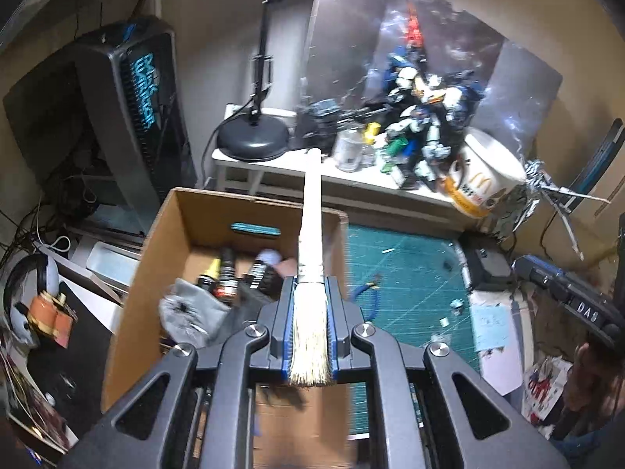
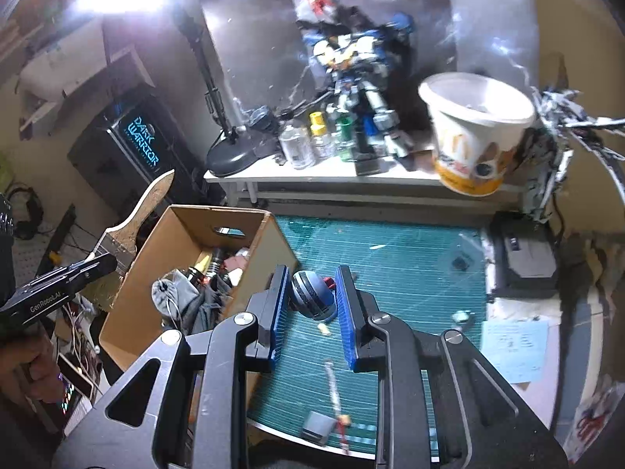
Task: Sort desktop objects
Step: 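Carry the paintbrush and striped ball in both tools over the box, then open the left tool to drop the paintbrush while the right tool releases the ball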
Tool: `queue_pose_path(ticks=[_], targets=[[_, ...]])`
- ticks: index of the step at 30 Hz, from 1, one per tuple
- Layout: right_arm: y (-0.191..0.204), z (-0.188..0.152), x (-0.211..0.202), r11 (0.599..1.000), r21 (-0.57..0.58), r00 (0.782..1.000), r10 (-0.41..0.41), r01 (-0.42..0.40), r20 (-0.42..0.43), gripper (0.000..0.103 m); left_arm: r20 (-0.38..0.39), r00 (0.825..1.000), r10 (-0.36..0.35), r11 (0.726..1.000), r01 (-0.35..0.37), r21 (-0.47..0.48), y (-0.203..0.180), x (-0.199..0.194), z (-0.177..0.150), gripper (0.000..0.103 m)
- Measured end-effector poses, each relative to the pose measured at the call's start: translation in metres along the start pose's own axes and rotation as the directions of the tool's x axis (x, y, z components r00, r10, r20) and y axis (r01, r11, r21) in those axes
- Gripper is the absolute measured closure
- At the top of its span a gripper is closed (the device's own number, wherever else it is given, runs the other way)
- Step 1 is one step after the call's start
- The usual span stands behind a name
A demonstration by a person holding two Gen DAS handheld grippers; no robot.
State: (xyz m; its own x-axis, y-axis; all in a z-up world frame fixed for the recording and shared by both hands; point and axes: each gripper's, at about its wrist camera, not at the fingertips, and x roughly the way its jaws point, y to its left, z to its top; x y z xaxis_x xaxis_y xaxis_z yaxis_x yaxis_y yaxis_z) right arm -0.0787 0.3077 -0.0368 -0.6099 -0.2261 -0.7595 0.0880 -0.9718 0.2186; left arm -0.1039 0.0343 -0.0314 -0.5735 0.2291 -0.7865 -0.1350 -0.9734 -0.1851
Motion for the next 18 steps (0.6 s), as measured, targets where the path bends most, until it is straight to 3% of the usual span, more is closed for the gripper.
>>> queue_pose_path(ticks=[8, 13, 18], targets=[[0.089, 0.004, 0.051, 1.000, -0.012, 0.997, 0.019, -0.020, -0.078, 0.081, -0.122, 0.992, -0.013, 1.000, 0.016, 0.023, 0.071, 0.028, 0.008, 0.090], [0.132, -0.004, 0.089, 0.998, -0.035, 0.984, 0.044, -0.051, -0.173, 0.081, -0.250, 0.968, -0.011, 0.998, 0.026, 0.056, 0.093, 0.048, 0.000, 0.090], [0.158, -0.014, 0.129, 0.996, -0.059, 0.959, 0.045, -0.064, -0.281, 0.081, -0.325, 0.946, -0.006, 0.997, 0.028, 0.065, 0.109, 0.063, -0.008, 0.090]])
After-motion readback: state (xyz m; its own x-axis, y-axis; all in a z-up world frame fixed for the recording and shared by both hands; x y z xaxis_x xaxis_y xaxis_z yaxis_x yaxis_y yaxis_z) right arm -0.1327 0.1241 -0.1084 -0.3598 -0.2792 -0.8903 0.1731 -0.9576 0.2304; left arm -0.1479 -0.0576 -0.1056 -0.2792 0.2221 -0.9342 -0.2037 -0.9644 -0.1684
